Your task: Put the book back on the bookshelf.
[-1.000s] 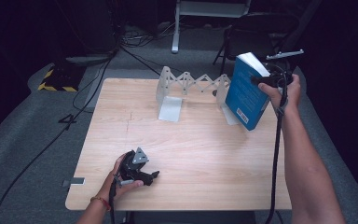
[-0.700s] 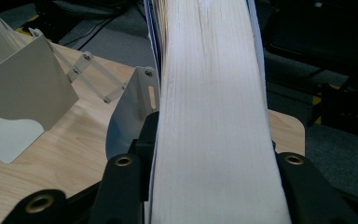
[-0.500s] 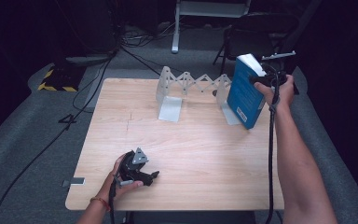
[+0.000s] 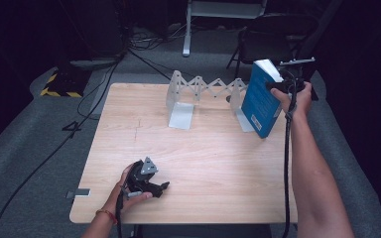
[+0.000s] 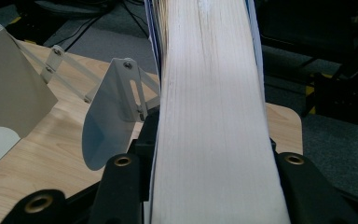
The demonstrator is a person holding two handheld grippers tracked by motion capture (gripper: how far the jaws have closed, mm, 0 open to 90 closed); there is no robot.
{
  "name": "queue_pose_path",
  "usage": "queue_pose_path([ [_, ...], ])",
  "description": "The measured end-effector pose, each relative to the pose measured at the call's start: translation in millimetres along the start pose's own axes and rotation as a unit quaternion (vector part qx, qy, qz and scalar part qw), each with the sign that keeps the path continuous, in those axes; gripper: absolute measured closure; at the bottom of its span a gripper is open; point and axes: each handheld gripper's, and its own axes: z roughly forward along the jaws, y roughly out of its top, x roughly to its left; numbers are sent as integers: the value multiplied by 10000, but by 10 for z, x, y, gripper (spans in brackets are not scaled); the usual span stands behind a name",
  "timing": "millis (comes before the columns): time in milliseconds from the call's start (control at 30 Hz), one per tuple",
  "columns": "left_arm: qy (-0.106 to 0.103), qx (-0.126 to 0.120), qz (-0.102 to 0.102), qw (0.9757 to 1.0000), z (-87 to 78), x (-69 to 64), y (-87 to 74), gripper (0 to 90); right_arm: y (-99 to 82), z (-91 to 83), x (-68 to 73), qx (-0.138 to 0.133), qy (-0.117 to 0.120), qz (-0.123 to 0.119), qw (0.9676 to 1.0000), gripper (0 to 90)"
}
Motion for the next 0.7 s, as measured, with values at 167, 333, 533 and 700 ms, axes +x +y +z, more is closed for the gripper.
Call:
queue_pose_path([
  [167, -19, 1, 30, 10000, -12, -1, -10, 149, -11, 5, -6, -27, 33, 30, 10000, 597],
  [333, -21, 0, 26, 10000, -15, -4, -14, 149, -48, 13, -46, -74, 97, 112, 9999, 594],
  [533, -24, -2, 23, 10000, -15, -4, -14, 149, -79, -1, -84, -91, 43, 132, 9999, 583],
  [700, -15, 4, 31, 10000, -16, -4, -14, 149, -97, -7, -97, -129, 35, 139, 9998, 574],
])
